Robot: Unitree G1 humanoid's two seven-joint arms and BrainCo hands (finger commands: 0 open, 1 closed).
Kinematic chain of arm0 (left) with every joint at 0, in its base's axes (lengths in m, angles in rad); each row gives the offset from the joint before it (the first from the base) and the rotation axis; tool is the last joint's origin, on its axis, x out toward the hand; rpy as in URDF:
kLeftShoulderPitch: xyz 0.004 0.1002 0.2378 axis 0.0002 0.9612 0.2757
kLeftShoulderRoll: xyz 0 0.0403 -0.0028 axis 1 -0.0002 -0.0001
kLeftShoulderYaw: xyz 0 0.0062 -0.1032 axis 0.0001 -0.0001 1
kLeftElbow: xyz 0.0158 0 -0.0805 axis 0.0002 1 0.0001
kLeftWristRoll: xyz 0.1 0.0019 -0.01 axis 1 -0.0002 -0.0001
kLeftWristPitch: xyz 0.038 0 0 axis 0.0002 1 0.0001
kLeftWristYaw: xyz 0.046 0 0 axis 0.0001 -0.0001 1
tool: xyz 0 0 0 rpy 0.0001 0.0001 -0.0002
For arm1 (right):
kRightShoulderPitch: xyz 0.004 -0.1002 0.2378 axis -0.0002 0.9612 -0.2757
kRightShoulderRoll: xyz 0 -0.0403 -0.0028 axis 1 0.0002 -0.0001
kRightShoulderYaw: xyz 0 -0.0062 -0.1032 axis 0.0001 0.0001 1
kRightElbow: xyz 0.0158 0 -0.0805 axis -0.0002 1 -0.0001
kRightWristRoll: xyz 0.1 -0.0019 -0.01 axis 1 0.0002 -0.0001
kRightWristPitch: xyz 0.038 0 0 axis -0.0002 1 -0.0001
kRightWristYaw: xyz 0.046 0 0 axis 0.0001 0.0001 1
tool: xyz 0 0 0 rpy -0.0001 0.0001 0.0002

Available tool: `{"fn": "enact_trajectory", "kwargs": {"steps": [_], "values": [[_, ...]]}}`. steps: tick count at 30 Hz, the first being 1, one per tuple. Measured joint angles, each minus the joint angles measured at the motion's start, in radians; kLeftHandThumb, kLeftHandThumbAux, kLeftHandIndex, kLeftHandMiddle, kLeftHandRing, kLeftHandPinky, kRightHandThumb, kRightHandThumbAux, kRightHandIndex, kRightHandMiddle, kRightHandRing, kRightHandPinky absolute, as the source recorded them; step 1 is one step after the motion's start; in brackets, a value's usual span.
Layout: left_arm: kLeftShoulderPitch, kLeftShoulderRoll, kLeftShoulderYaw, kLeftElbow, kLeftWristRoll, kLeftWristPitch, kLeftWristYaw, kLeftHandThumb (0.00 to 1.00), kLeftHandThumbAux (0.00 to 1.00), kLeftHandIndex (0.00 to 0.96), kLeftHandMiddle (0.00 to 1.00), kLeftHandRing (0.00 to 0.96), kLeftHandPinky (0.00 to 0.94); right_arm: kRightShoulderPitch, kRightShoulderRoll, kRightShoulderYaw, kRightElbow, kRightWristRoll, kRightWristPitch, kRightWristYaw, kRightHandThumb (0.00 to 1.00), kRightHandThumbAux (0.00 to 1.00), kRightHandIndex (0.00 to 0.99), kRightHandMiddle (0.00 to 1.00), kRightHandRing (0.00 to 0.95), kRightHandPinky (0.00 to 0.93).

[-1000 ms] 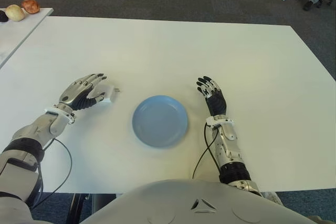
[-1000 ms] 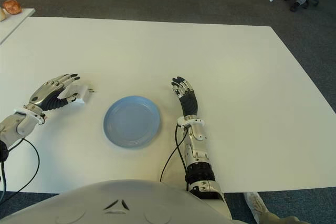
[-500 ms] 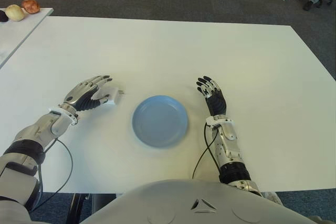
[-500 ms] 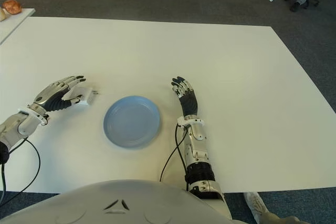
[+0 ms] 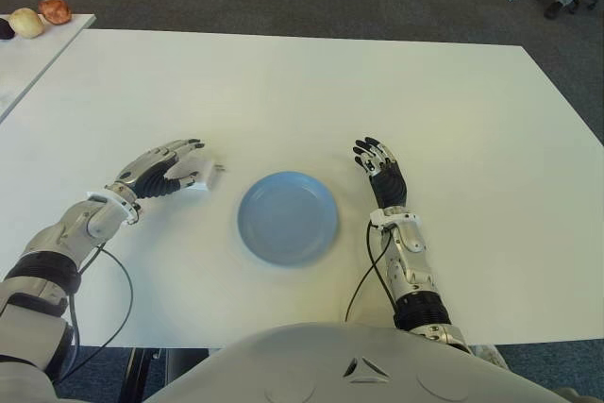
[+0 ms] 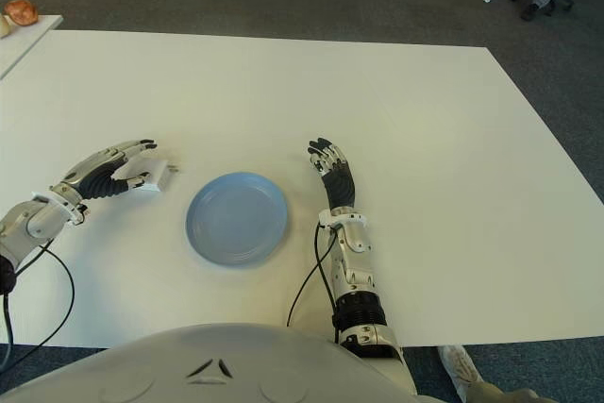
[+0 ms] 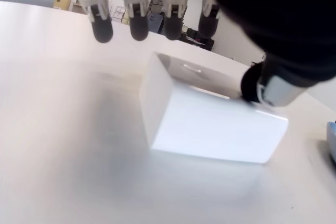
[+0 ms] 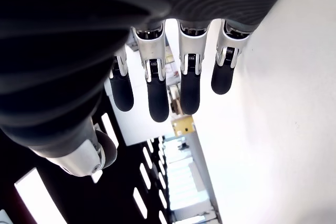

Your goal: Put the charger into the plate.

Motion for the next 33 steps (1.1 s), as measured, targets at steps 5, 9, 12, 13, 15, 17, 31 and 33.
{"fn": "enact_trajectory", "kwargs": {"steps": [5, 9, 12, 13, 15, 17, 31, 33], "values": [[0.004, -0.006, 0.013, -0.012, -0.024, -0.006, -0.043, 0.015, 0.403, 0.0, 0.0, 0.0, 0.01, 0.0, 0.0, 0.0, 0.0, 0.0, 0.0, 0.0, 0.0, 0.68, 0.213, 0.28, 0.226, 0.18], [0.005, -0.013, 0.029, -0.024, -0.03, -0.009, -0.063, 0.006, 0.386, 0.0, 0.0, 0.0, 0.01, 0.0, 0.0, 0.0, 0.0, 0.0, 0.0, 0.0, 0.0, 0.676, 0.208, 0.281, 0.228, 0.183], [0.004, -0.016, 0.037, -0.033, -0.031, -0.01, -0.081, 0.003, 0.382, 0.0, 0.0, 0.0, 0.004, -0.002, 0.0, -0.001, 0.002, 0.0, 0.0, 0.0, 0.0, 0.675, 0.205, 0.279, 0.227, 0.184], [0.004, -0.017, 0.039, -0.036, -0.031, -0.01, -0.086, 0.003, 0.381, 0.0, 0.0, 0.0, 0.002, -0.002, 0.0, -0.001, 0.003, 0.0, 0.0, 0.0, 0.0, 0.675, 0.203, 0.278, 0.226, 0.183], [0.004, -0.018, 0.042, -0.04, -0.032, -0.011, -0.097, 0.003, 0.382, 0.0, 0.0, 0.0, 0.001, -0.005, 0.0, -0.001, 0.005, 0.0, 0.0, 0.0, 0.0, 0.675, 0.203, 0.276, 0.225, 0.183], [0.004, -0.019, 0.045, -0.046, -0.033, -0.011, -0.105, 0.003, 0.386, 0.0, 0.0, 0.0, 0.0, -0.006, 0.0, -0.002, 0.006, 0.0, 0.0, 0.0, 0.0, 0.675, 0.203, 0.276, 0.224, 0.183], [-0.006, -0.039, 0.072, -0.053, -0.034, -0.011, -0.123, 0.0, 0.383, 0.0, 0.0, 0.0, 0.0, -0.013, 0.0, -0.004, 0.023, 0.002, -0.014, 0.007, 0.0, 0.668, 0.206, 0.274, 0.218, 0.166], [-0.008, -0.04, 0.072, -0.053, -0.034, -0.011, -0.123, 0.0, 0.382, 0.0, 0.0, 0.0, 0.0, -0.014, 0.0, -0.004, 0.025, 0.002, -0.017, 0.008, 0.0, 0.667, 0.208, 0.274, 0.217, 0.165]]}}
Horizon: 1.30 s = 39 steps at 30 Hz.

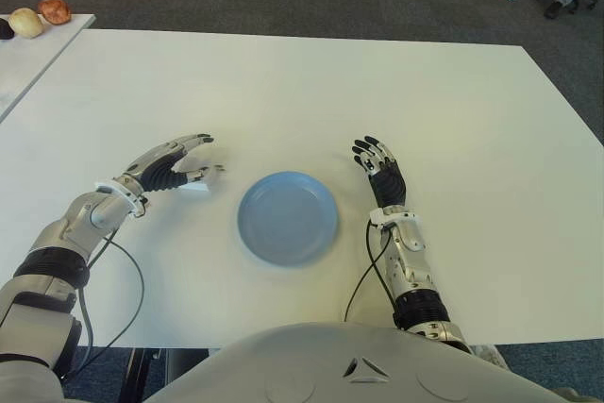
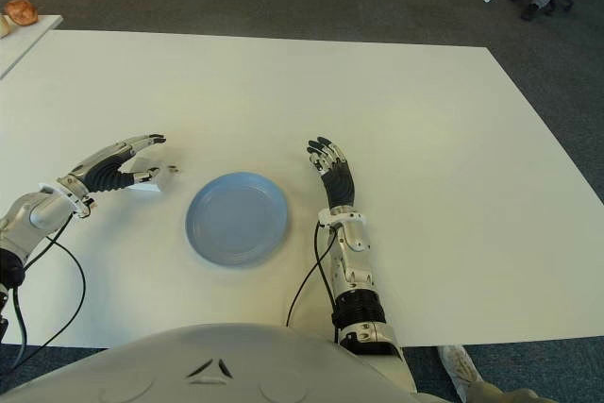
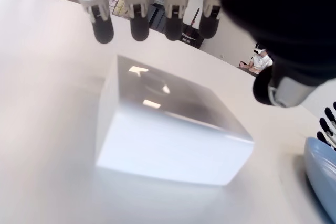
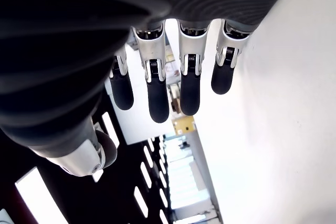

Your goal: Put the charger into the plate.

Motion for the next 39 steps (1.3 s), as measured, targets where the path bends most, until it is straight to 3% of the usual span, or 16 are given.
{"fn": "enact_trajectory", "kwargs": {"steps": [24, 33, 39], "values": [[-0.02, -0.017, 0.001, 0.014, 0.001, -0.001, -0.024, 0.0, 0.394, 0.0, 0.0, 0.0, 0.0, -0.017, 0.0, -0.013, 0.024, 0.015, -0.007, 0.033, 0.0, 0.648, 0.22, 0.274, 0.215, 0.164], [-0.067, -0.019, -0.044, 0.168, 0.054, -0.075, 0.016, 0.031, 0.376, 0.0, 0.005, 0.0, 0.0, -0.016, 0.0, -0.015, 0.022, 0.015, -0.007, 0.034, 0.0, 0.649, 0.216, 0.277, 0.218, 0.168], [-0.089, -0.017, -0.072, 0.205, 0.102, -0.12, 0.078, 0.038, 0.351, 0.0, 0.0, 0.0, 0.0, -0.013, 0.0, -0.017, 0.017, 0.015, -0.005, 0.033, 0.0, 0.647, 0.218, 0.279, 0.22, 0.168]]}}
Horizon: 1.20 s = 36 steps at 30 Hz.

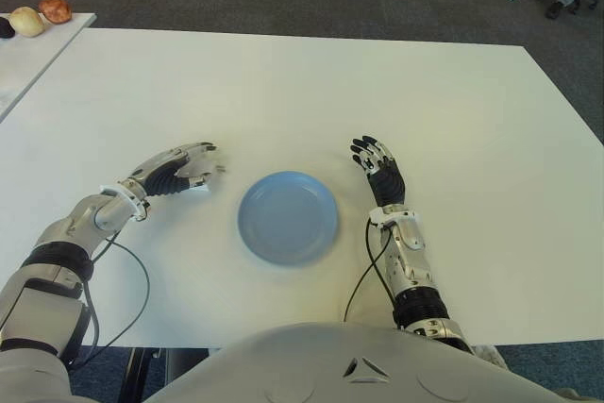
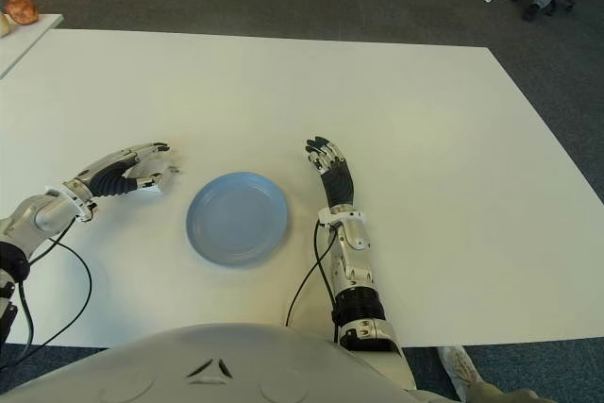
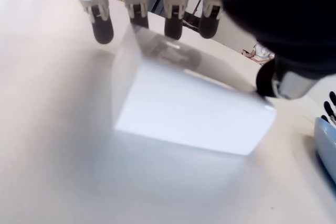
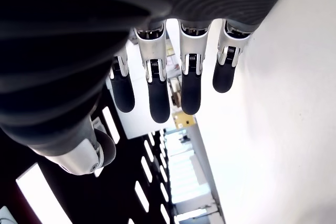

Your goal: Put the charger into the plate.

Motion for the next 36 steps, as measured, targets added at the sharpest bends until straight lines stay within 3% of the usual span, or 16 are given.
{"fn": "enact_trajectory", "kwargs": {"steps": [14, 28, 36], "values": [[-0.024, 0.0, -0.05, 0.066, 0.049, -0.034, 0.079, 0.094, 0.362, 0.0, 0.001, 0.012, 0.0, 0.014, -0.001, 0.001, -0.02, -0.003, 0.009, 0.0, 0.0, 0.648, 0.21, 0.268, 0.213, 0.162], [-0.058, 0.001, -0.145, 0.11, 0.157, -0.016, 0.296, 0.157, 0.394, 0.0, 0.0, 0.01, 0.046, 0.016, -0.001, 0.001, -0.022, -0.016, 0.013, -0.001, 0.0, 0.657, 0.212, 0.265, 0.215, 0.175], [-0.077, 0.001, -0.197, 0.138, 0.184, -0.011, 0.394, 0.128, 0.386, 0.0, 0.0, 0.003, 0.037, 0.016, -0.001, 0.0, -0.023, -0.018, 0.013, -0.001, 0.0, 0.656, 0.213, 0.264, 0.215, 0.176]]}}
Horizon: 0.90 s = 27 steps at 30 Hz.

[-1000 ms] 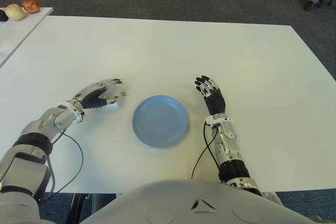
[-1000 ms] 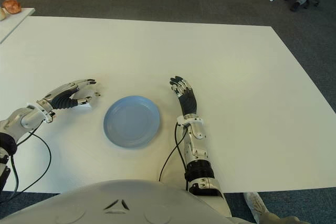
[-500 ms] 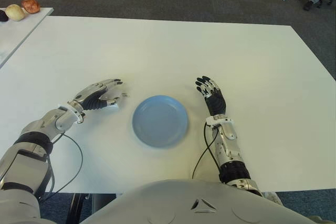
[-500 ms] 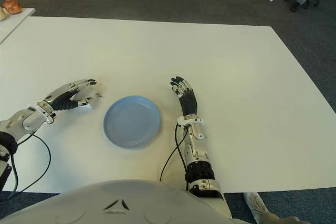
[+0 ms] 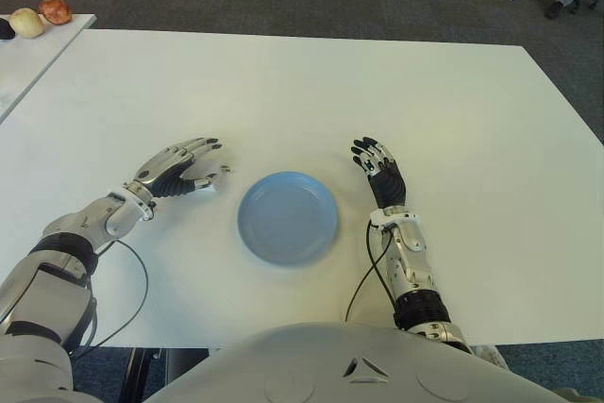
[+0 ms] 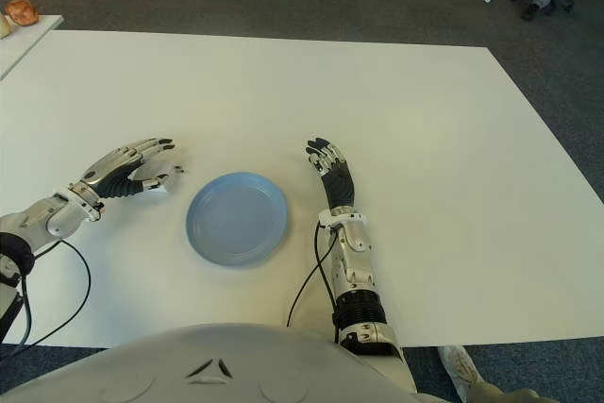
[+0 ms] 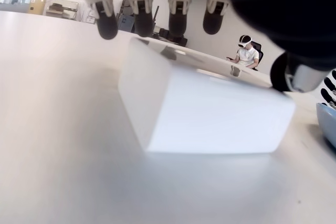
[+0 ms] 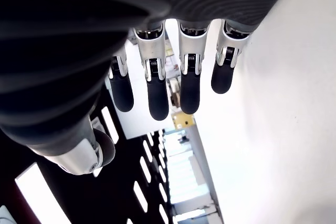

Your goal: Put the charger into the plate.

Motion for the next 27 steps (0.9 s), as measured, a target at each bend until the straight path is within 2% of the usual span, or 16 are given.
{"fn": "enact_trajectory", "kwargs": {"steps": [12, 19, 27], "values": [[-0.023, 0.001, -0.06, 0.018, 0.017, 0.0, 0.072, 0.137, 0.425, 0.0, 0.0, 0.0, 0.048, 0.001, 0.0, 0.001, -0.001, -0.004, 0.0, -0.002, 0.0, 0.654, 0.214, 0.266, 0.217, 0.174], [-0.043, 0.007, -0.095, 0.027, 0.037, -0.004, 0.1, 0.161, 0.445, 0.0, 0.0, 0.0, 0.02, 0.002, 0.0, 0.004, -0.005, -0.015, 0.0, -0.013, 0.0, 0.661, 0.241, 0.285, 0.227, 0.178], [-0.057, 0.018, -0.129, 0.027, 0.052, -0.004, 0.123, 0.171, 0.421, 0.0, 0.0, 0.0, 0.001, 0.003, 0.0, 0.009, -0.006, -0.025, 0.0, -0.03, 0.0, 0.657, 0.249, 0.285, 0.222, 0.176]]}}
